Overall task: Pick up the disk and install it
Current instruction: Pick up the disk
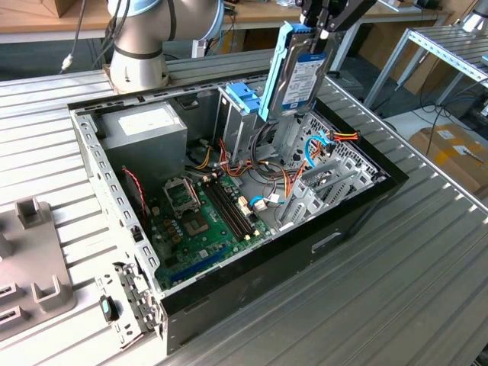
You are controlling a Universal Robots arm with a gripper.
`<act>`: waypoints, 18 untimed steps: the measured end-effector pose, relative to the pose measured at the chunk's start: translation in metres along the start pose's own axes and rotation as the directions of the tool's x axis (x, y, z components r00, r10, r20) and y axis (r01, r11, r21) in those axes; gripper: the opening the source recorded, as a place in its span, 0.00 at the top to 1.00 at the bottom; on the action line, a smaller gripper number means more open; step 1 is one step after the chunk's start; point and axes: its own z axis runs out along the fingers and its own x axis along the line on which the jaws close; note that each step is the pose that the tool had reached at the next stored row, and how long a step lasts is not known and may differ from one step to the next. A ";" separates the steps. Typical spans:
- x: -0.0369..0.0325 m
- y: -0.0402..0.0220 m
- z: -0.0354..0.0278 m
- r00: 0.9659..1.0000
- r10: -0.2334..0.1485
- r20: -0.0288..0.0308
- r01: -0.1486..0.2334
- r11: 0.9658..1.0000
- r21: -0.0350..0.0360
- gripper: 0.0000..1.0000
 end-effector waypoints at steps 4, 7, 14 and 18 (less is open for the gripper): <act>0.0079 -0.0003 0.0001 1.000 0.000 0.000 0.000 1.000 0.000 0.65; 0.0081 -0.0003 0.0002 1.000 0.000 0.000 0.000 1.000 0.000 0.65; 0.0082 -0.0005 -0.0064 1.000 0.000 -0.002 0.000 1.000 0.000 0.65; 0.0097 -0.0006 -0.0079 1.000 0.000 -0.005 0.000 1.000 0.000 0.65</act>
